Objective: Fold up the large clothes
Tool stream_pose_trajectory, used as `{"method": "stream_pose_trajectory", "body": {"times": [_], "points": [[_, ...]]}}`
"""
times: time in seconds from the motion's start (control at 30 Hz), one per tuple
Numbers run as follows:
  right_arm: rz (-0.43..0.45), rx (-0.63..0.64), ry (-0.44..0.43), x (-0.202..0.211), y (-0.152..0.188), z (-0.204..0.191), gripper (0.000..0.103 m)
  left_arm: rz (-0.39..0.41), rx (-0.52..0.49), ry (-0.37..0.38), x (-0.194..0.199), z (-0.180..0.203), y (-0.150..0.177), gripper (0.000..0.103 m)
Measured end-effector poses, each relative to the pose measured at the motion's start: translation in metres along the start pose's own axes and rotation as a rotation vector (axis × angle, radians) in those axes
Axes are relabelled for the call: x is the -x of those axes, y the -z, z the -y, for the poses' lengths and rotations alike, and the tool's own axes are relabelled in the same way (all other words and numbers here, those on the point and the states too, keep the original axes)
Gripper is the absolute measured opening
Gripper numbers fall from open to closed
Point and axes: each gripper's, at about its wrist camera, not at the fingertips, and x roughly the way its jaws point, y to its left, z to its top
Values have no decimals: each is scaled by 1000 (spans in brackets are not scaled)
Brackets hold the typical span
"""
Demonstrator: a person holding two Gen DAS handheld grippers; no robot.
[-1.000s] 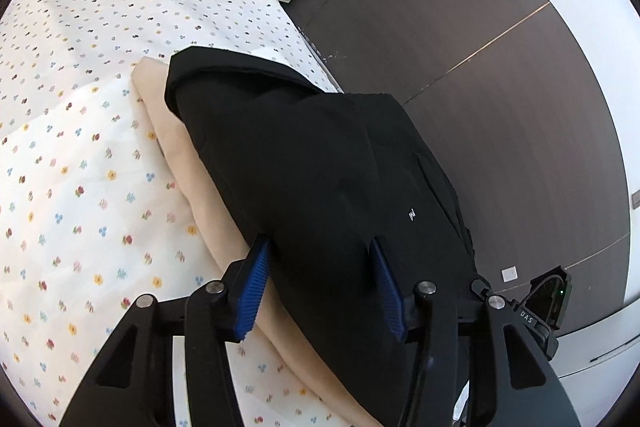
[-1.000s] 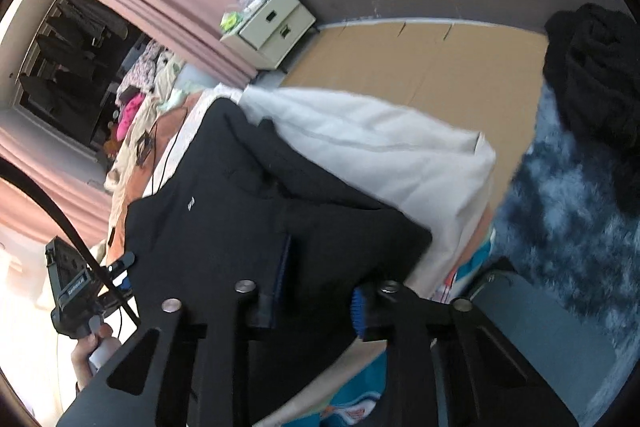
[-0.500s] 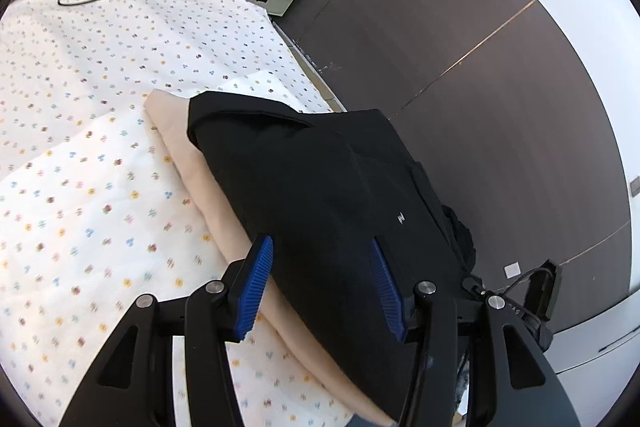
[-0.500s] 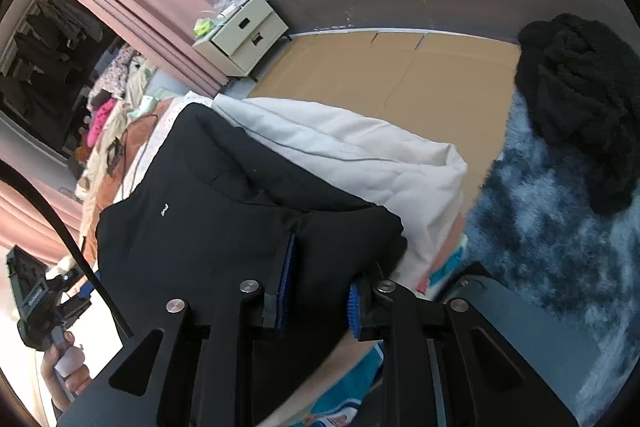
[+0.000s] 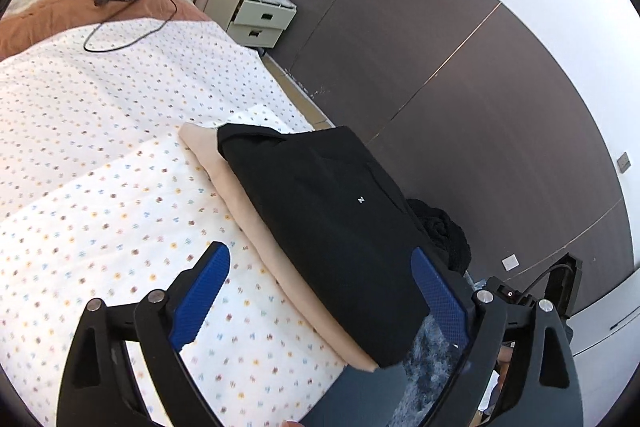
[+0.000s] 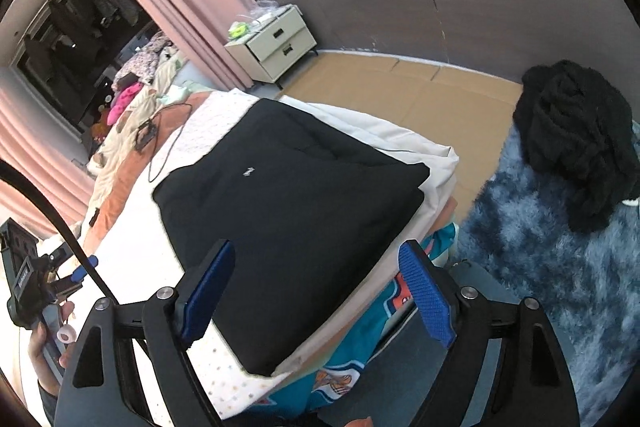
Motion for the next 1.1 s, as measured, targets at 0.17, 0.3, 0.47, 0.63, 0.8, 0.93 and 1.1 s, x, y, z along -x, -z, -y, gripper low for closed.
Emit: {"method": "stream_pose_trajectory", "body": {"times": [0.17, 0.3, 0.47, 0.63, 0.8, 0.93, 1.1], "points": [[39, 21, -9, 32, 22, -12, 87, 37, -25, -12, 41, 4, 14, 102], [56, 37, -11, 53, 42, -22, 88, 59, -50, -29, 72, 10, 27, 102], [100, 54, -28, 88, 72, -34, 89, 96, -90, -35, 117, 25, 52, 102], [139, 92, -39, 115, 103, -41, 103, 155, -146, -46, 167, 42, 85, 102], [162, 153, -48, 140, 134, -50, 103, 235, -202, -106, 216, 55, 125, 102], [166, 197, -69, 157, 159, -55, 103, 278, -226, -148, 247, 61, 150, 102], [177, 233, -101, 175, 181, -55, 103, 326, -232, -189, 282, 63, 182, 102]]}}
